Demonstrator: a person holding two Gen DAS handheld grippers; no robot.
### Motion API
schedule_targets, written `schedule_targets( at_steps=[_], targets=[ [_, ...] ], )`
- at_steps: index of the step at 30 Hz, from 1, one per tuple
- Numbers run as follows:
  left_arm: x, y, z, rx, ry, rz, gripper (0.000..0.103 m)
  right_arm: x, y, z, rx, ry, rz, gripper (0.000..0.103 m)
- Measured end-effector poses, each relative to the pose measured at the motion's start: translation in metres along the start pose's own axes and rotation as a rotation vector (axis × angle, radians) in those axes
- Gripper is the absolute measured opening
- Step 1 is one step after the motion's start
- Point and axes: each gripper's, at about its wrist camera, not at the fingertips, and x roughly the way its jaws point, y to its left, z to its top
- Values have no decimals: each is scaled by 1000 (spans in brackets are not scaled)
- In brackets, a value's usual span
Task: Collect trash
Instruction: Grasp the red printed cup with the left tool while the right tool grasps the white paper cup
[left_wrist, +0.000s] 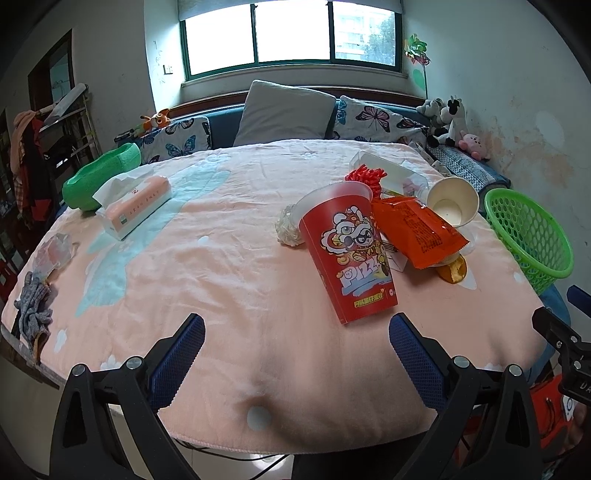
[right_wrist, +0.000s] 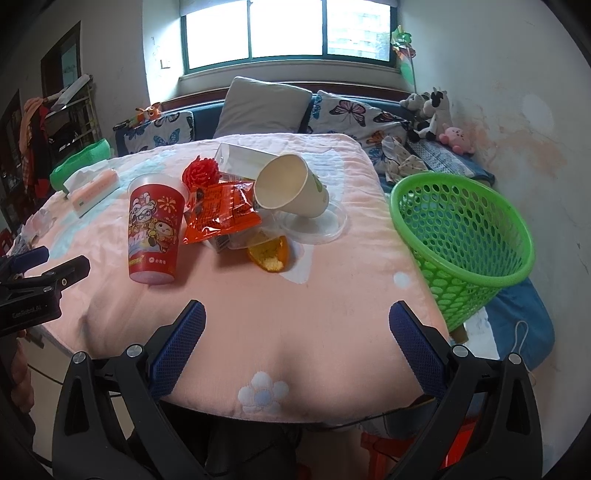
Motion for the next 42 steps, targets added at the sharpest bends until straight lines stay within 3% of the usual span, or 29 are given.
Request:
schedule_targets(
  at_steps=[21, 29, 42],
  targets=[
    [29, -3, 20, -3, 50, -6, 97, 26, -4, 23, -16, 8, 21, 99],
    [62, -3, 36, -52, 131, -47, 97, 41, -10, 37, -26, 19, 43, 98],
    [111, -20, 64, -43, 192, -91, 97, 74, -19, 71, -46, 35, 36, 95]
  ],
)
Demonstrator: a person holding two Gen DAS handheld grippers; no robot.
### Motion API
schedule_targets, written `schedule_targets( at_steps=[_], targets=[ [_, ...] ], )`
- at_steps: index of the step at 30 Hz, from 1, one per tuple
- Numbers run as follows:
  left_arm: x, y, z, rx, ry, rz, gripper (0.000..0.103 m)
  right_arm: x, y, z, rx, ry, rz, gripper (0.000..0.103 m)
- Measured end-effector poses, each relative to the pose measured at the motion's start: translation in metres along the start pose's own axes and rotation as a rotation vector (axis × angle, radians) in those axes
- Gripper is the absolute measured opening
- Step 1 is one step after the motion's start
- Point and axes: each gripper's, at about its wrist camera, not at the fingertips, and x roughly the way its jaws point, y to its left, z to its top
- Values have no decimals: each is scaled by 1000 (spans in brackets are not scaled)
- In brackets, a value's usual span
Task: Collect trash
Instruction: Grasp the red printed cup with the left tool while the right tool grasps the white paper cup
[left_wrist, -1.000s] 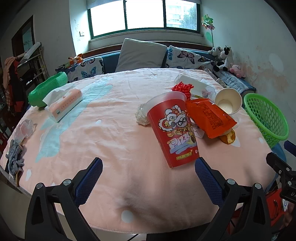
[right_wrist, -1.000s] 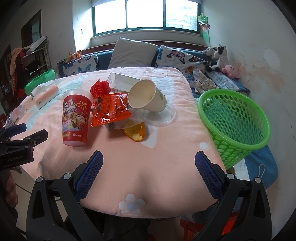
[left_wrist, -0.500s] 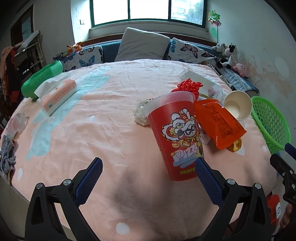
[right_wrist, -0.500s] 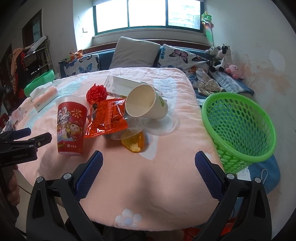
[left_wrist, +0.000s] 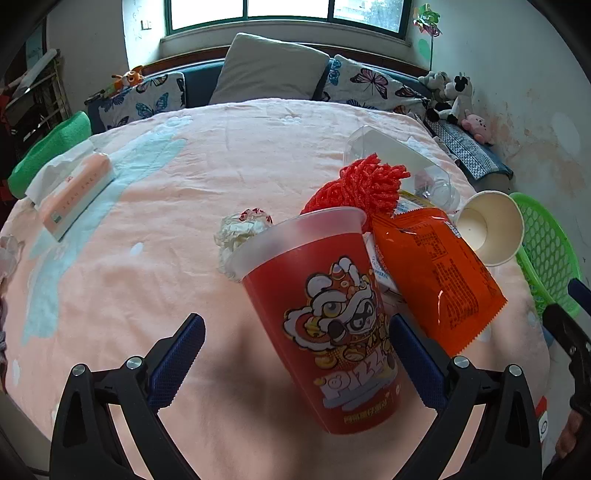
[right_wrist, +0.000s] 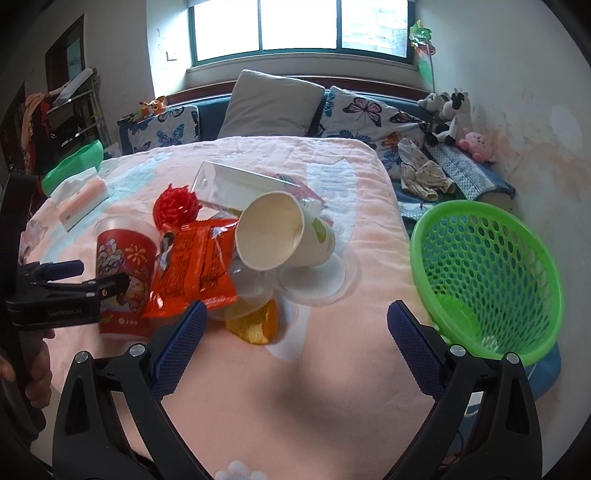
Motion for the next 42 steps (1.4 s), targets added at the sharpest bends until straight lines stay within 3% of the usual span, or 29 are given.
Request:
schedule_targets(
  at_steps=[5, 9, 22, 42],
  targets=[
    [15, 0, 5, -6, 28, -50, 93, 18, 1, 14, -44, 23, -10, 91],
    [24, 4, 5, -25, 60, -130, 81, 31, 5, 21, -113, 40, -15, 89],
    [22, 8, 4, 3, 46, -169, 77, 60, 24, 35, -368, 94, -24, 88],
    [25, 12, 4, 7, 63, -199, 77, 93, 42, 45, -485, 126, -51, 92]
  ],
)
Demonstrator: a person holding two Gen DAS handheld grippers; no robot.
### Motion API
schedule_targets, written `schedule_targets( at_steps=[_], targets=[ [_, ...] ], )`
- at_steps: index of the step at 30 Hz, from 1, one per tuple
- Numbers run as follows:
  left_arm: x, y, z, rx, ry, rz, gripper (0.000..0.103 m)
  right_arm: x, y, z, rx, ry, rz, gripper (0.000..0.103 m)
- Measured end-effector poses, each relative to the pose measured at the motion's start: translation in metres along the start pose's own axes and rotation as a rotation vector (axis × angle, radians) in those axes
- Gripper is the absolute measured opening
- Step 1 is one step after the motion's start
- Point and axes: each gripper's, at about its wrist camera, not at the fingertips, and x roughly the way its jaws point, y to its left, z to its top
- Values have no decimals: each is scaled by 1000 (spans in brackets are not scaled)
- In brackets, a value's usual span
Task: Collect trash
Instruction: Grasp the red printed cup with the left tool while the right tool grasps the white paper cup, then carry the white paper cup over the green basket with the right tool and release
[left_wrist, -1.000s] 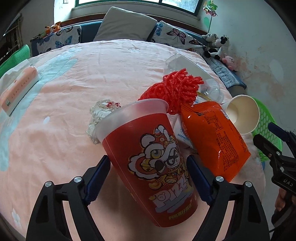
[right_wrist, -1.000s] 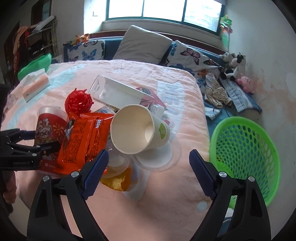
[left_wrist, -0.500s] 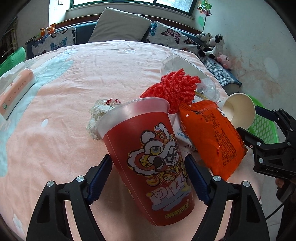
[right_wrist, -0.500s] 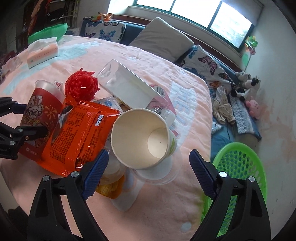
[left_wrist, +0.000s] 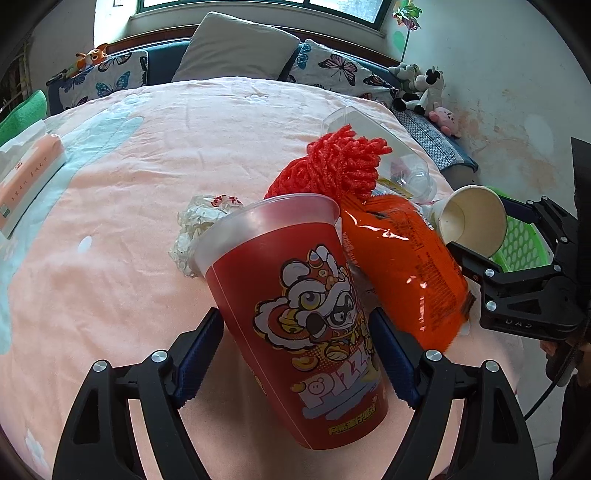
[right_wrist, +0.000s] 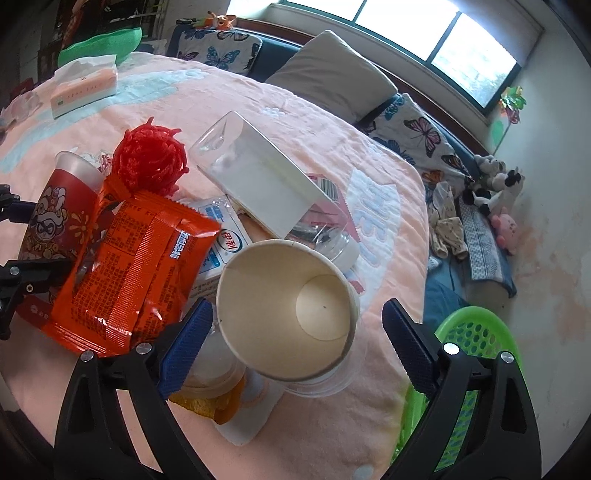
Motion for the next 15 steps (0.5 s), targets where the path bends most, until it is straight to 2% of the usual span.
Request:
schedule_targets(
  at_steps=[12, 15],
  targets=[
    [5, 5, 0, -9, 18, -31, 78, 13, -3, 5, 4, 32, -50, 93],
    [6, 6, 0, -4, 19, -32, 78, 14, -10, 1, 40, 36, -33, 86]
  ],
)
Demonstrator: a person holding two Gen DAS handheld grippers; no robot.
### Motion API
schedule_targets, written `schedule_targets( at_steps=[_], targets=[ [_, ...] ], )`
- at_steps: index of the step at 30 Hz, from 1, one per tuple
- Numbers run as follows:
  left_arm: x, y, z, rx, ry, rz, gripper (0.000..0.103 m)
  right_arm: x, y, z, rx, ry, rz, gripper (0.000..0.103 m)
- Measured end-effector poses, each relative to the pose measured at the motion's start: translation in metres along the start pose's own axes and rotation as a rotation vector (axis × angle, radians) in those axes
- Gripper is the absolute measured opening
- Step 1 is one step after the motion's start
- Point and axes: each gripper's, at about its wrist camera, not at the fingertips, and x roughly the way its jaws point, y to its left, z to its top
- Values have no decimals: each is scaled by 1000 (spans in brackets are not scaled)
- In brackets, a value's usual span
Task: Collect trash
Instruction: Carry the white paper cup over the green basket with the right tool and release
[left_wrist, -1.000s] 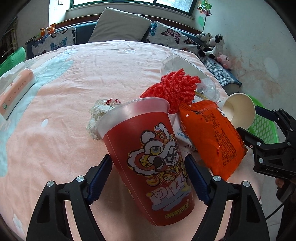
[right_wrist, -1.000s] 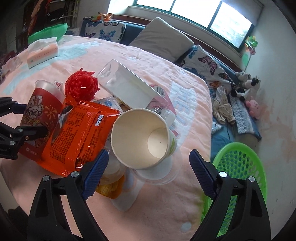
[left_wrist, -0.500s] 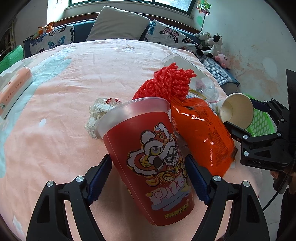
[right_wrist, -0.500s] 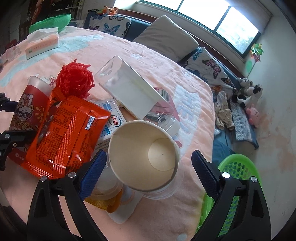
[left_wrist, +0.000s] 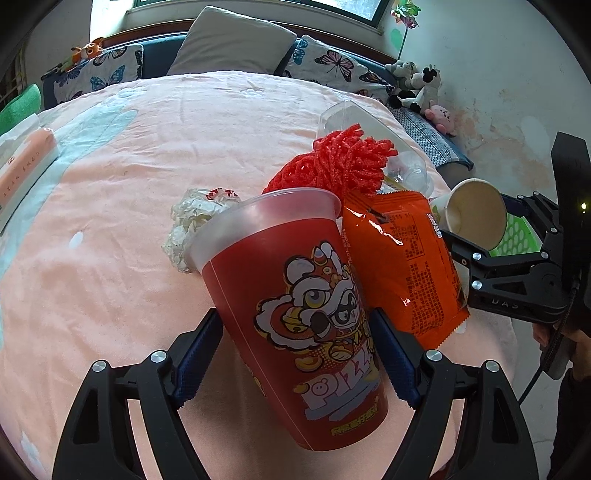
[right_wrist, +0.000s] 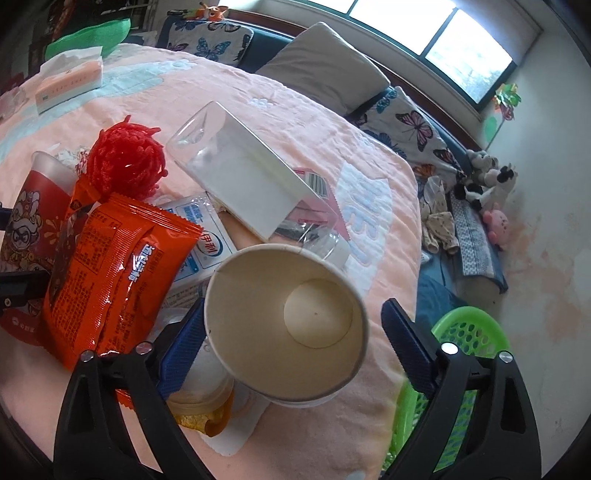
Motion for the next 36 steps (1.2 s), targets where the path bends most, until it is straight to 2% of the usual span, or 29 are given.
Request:
schedule_targets(
  at_steps=[2, 3, 10, 12, 24, 30, 36],
  targets=[
    [0, 1, -1, 2, -1, 0, 78, 1, -4, -4, 27, 5, 8, 76],
    [0, 0, -1, 5, -3, 1, 78, 1, -8, -6, 47, 6, 15, 74],
    [-10, 4, -4, -9, -17, -16, 73, -16, -34, -21, 195, -36, 98, 72],
    [-17, 3, -5, -8, -27, -25, 72, -24, -39, -24, 223, -46, 115, 69],
    [-83, -5, -9, 12, -129, -61, 71, -72, -60, -48, 335, -111, 151, 69],
    [-107, -32, 3, 69, -163, -123, 71, -90, -85, -60, 390, -142, 115, 69],
    [-96, -92, 28, 165, -151, -194, 71, -92, -125, -86, 461, -127, 47, 69]
  ],
)
